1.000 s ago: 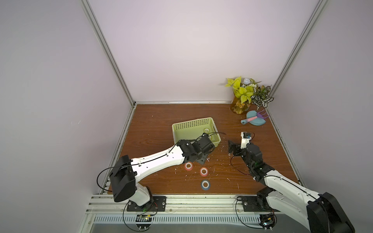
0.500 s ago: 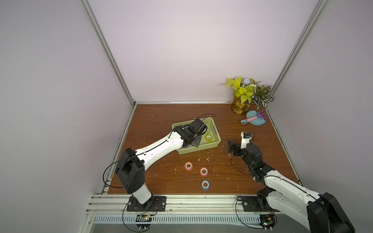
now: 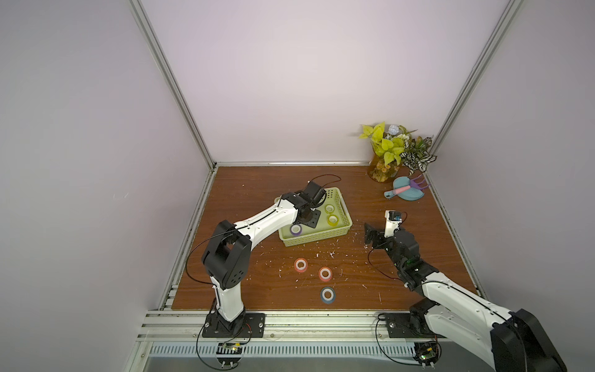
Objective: Put the transparent tape into the storage box
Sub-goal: Place the tape in the storage box.
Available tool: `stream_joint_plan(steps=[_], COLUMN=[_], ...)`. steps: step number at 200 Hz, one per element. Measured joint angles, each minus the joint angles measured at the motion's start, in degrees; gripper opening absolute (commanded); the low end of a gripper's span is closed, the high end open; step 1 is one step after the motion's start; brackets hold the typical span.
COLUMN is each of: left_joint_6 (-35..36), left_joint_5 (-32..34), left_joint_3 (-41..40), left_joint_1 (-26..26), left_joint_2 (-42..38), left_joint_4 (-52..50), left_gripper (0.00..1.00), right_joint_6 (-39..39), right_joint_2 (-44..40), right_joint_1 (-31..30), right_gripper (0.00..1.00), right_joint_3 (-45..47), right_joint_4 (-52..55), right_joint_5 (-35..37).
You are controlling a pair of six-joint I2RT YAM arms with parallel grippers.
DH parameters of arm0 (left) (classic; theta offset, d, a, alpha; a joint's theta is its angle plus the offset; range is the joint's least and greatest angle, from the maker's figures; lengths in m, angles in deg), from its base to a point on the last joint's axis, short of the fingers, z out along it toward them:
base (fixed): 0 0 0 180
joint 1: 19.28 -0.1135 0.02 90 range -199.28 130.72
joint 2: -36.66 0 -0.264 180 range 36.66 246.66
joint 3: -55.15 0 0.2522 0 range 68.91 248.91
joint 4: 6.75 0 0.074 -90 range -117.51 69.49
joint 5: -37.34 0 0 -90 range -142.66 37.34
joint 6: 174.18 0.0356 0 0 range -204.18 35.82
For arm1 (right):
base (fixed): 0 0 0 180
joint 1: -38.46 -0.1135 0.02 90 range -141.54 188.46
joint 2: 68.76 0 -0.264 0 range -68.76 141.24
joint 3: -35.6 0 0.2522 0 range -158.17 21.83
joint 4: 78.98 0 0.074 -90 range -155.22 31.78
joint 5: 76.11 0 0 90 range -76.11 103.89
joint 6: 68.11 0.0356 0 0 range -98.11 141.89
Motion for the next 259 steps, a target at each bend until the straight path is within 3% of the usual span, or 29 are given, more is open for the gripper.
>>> stream_joint_plan(steps=[120, 182, 225, 259], left_joint_6=[1.7, 1.7, 1.5, 0.3], left_joint_5=[-4.3, -4.5, -4.4, -3.7], left_joint_3=[0.2, 0.2, 1.5, 3.2], left_joint_1=[-2.0, -2.1, -2.2, -2.2], left_joint_2=[7.8, 8.5, 8.2, 3.8], left_joint_4=[3.1, 3.7, 3.3, 3.7], left_gripper=[0.56, 0.72, 0.75, 0.82], right_joint_6=[0.0, 0.0, 0.0, 0.0], right_joint_2=[0.0, 0.0, 0.0, 0.0], right_joint_1=[0.0, 0.0, 0.0, 0.0], right_gripper=[0.99, 0.99, 0.99, 0.99], right_joint_3=[0.0, 0.0, 0.0, 0.0], right_joint_4=[0.0, 0.0, 0.0, 0.0], right_joint_5=[0.0, 0.0, 0.0, 0.0])
